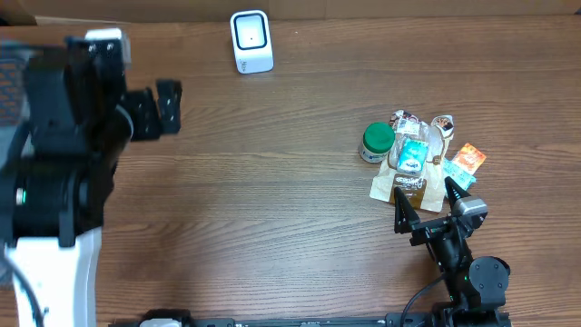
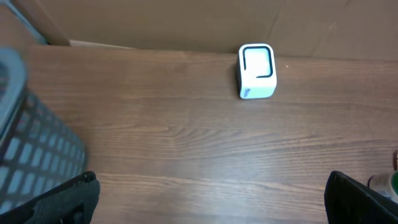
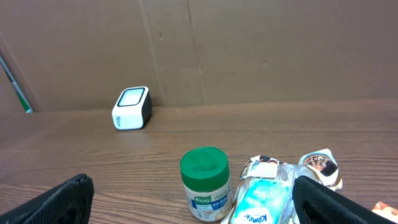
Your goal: Scan the item barcode
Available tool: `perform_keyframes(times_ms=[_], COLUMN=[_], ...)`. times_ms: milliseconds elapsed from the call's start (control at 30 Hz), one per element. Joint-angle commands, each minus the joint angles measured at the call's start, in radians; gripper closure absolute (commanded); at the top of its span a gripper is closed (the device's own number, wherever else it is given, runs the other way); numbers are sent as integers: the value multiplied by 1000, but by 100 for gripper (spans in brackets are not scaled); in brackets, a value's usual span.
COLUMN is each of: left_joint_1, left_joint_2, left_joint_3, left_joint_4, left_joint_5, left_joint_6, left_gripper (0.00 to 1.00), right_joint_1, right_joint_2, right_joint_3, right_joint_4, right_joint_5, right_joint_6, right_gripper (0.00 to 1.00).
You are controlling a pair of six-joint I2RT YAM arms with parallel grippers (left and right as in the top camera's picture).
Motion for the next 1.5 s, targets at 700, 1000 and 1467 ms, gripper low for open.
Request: perform_keyframes(times_ms=[700, 1000, 1467], left_joint_1=[-13, -40, -39], left_joint_2=[-867, -1110, -1223], left_joint_3=[-1305, -1593, -1661], left_joint_4=[1050, 1262, 1024], left_joint_5=[161, 135, 136], left_joint_6=[32, 35, 184], left_gripper=[0, 0, 0], right_joint_1=[3, 3, 3], right_joint_2=[-12, -12, -12], right_joint_3=[-11, -11, -11], right_joint_4=[3, 3, 3], right_joint_5=[-1, -1, -1], right_joint_6=[-1, 0, -1], right_gripper=[0, 0, 0])
